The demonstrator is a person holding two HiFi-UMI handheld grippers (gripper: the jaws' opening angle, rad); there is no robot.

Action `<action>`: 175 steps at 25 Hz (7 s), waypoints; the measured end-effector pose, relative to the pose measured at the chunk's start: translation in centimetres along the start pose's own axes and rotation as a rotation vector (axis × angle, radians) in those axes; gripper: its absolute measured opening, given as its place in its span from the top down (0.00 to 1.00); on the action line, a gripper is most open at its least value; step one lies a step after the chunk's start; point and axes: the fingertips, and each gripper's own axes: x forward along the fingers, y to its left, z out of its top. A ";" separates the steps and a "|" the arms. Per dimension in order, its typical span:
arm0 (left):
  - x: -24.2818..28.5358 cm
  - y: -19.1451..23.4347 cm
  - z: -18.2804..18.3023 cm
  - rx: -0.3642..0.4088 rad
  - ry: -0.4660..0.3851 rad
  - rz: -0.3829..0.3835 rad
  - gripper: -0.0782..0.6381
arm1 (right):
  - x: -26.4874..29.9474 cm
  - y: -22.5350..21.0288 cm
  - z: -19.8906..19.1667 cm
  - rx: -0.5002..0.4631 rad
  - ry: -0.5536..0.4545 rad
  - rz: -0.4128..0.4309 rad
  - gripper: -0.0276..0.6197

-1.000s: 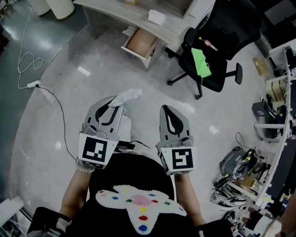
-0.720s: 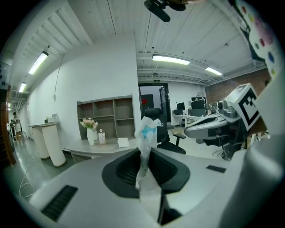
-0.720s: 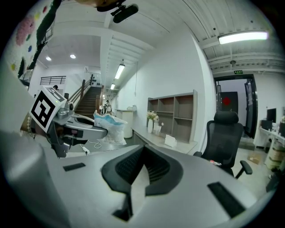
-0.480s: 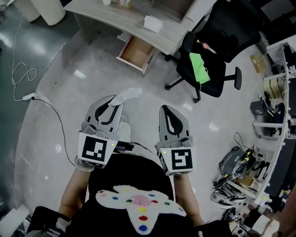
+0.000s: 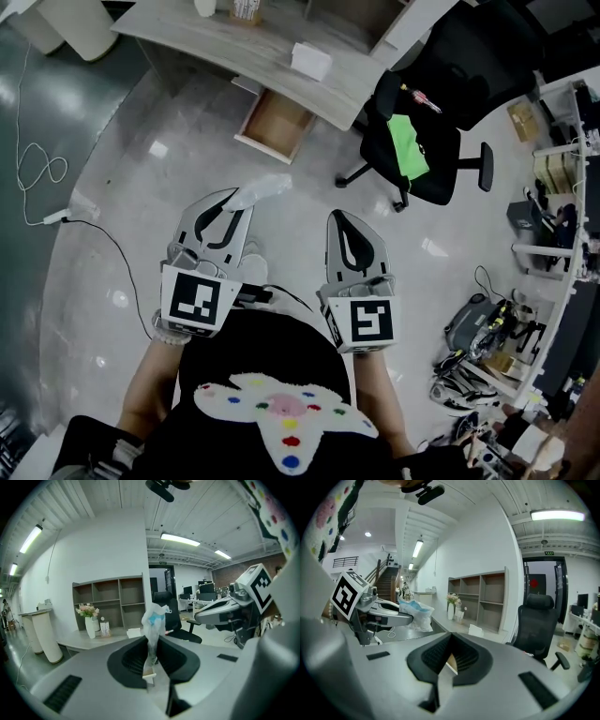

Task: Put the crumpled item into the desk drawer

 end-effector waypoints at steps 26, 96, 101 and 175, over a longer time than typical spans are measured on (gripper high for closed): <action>4.9 8.0 0.2 -0.011 -0.007 -0.034 0.80 | 8.3 -0.1 2.0 0.003 0.055 -0.041 0.95; 11.6 7.1 -6.6 -0.075 0.128 0.074 0.80 | 18.6 -2.9 -5.7 -0.048 0.110 0.201 0.95; 12.6 7.1 -8.5 -0.072 0.148 0.057 0.80 | 19.6 -2.4 -7.1 -0.006 0.129 0.206 0.95; 33.9 7.9 -31.5 -0.251 0.461 -0.115 0.67 | 27.9 -4.1 -25.1 -0.019 0.296 0.176 0.95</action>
